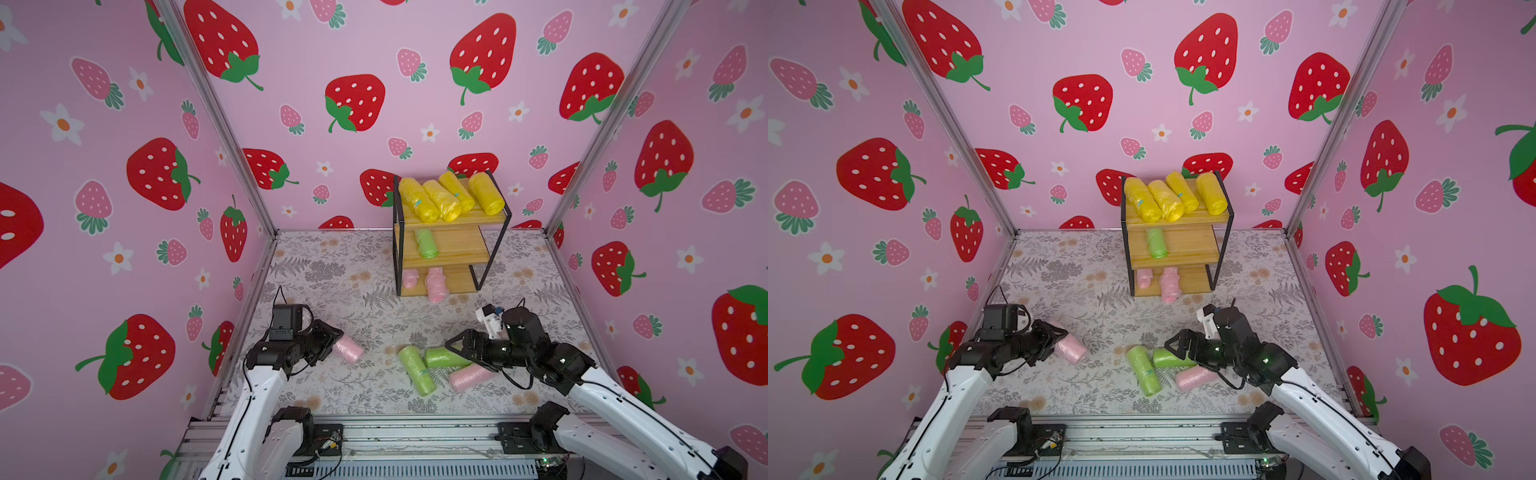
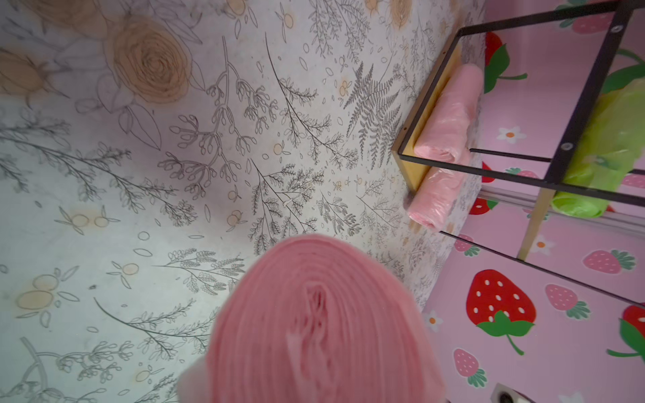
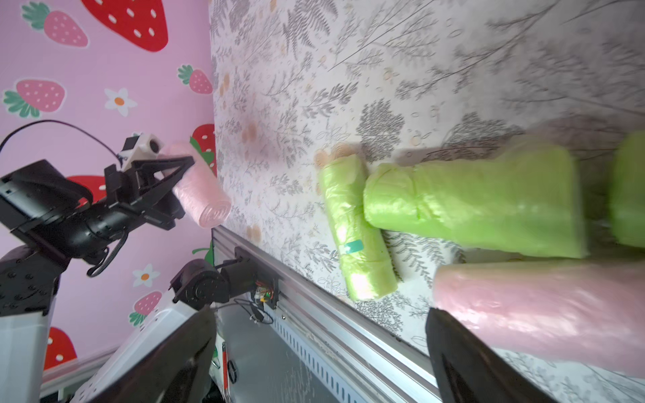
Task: Sort the rolls of trash bags by color and place them on the shelf
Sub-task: Pick up the roll of trash bags from the center of the board.
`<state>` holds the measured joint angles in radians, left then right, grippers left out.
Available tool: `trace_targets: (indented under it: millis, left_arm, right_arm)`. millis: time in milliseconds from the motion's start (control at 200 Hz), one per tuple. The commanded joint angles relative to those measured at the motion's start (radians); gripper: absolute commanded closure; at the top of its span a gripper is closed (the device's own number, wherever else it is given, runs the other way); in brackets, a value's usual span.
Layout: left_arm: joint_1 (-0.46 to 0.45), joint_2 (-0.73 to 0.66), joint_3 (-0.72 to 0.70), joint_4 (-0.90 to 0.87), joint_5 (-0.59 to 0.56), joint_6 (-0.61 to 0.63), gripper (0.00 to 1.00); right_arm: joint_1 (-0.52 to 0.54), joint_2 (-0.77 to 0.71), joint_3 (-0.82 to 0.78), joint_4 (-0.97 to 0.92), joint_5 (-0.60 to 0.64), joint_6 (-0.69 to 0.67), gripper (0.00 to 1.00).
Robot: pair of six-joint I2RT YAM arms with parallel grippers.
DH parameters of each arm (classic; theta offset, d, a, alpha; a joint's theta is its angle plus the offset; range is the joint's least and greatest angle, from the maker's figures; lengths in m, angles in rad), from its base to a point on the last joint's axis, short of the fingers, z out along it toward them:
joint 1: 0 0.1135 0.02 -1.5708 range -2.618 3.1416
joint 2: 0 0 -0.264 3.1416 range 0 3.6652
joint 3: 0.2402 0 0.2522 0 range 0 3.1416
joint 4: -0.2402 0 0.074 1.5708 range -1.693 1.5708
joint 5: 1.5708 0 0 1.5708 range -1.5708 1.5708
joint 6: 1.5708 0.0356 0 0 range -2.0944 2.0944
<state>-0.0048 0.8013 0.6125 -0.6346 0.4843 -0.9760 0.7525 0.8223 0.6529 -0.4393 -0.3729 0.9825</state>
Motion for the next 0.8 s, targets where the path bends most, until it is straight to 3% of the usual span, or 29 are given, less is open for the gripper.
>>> trace_targets:
  millis: [0,135,285,530,795]
  left_arm:
    - [-0.022,-0.061,-0.02,0.102,0.042,-0.167,1.0]
    - [-0.051,-0.113,-0.036,0.146,0.042,-0.256,1.0]
    - [-0.083,-0.155,-0.037,0.15,0.04,-0.31,1.0]
    - [-0.119,-0.261,-0.081,0.14,0.012,-0.395,1.0]
    - [-0.149,-0.302,-0.121,0.141,-0.002,-0.426,1.0]
  right_arm:
    - [0.114,0.028,0.04,0.128,0.111,0.068,0.0]
    - [0.274,0.126,0.05,0.283,0.242,0.112,0.0]
    - [0.363,0.274,0.103,0.424,0.304,0.127,0.0]
    - [0.397,0.53,0.16,0.713,0.212,0.261,0.01]
    - [0.435,0.689,0.252,0.847,0.136,0.308,0.0]
